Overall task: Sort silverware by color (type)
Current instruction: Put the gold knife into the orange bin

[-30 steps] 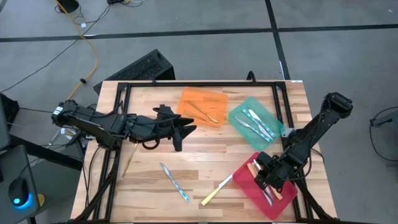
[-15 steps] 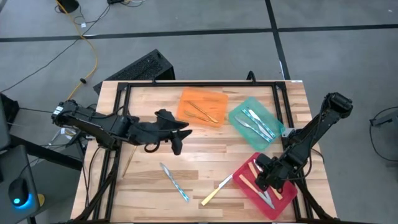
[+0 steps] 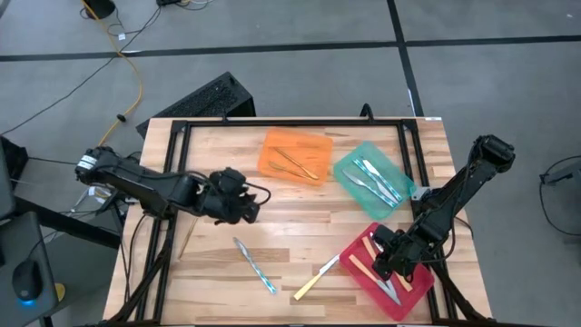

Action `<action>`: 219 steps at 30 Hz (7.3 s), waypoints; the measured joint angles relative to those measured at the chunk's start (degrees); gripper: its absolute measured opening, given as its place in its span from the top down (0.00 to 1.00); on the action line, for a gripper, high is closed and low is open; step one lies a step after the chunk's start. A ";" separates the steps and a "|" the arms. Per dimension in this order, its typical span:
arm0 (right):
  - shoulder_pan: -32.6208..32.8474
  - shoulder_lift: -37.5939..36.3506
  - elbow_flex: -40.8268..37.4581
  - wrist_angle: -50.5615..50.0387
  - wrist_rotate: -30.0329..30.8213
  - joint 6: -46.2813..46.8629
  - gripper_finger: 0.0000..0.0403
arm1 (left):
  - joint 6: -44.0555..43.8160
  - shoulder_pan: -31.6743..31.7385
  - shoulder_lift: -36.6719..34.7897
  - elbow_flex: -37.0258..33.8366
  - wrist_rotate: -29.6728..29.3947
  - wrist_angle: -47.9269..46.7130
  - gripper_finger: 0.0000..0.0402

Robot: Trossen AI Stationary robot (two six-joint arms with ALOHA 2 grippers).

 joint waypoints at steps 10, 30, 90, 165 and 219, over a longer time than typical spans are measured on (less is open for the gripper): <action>-0.09 0.00 0.02 1.12 -0.02 -0.34 0.52 | -22.25 0.09 0.06 -16.12 10.61 0.27 0.61; -0.09 0.00 0.02 2.39 -0.11 -1.75 0.52 | -32.73 -0.18 0.06 -27.35 26.86 -4.42 0.61; -9.02 -0.02 0.02 2.34 -4.33 -10.84 0.52 | -22.20 -9.63 24.77 -7.66 -8.10 28.24 1.00; -14.02 -0.02 0.02 6.67 -11.88 -3.16 0.52 | 86.71 -7.10 12.06 -25.15 32.52 20.05 0.98; -26.42 0.47 0.02 39.70 11.02 -40.63 0.52 | 44.10 1.55 12.17 -24.88 17.68 76.75 1.00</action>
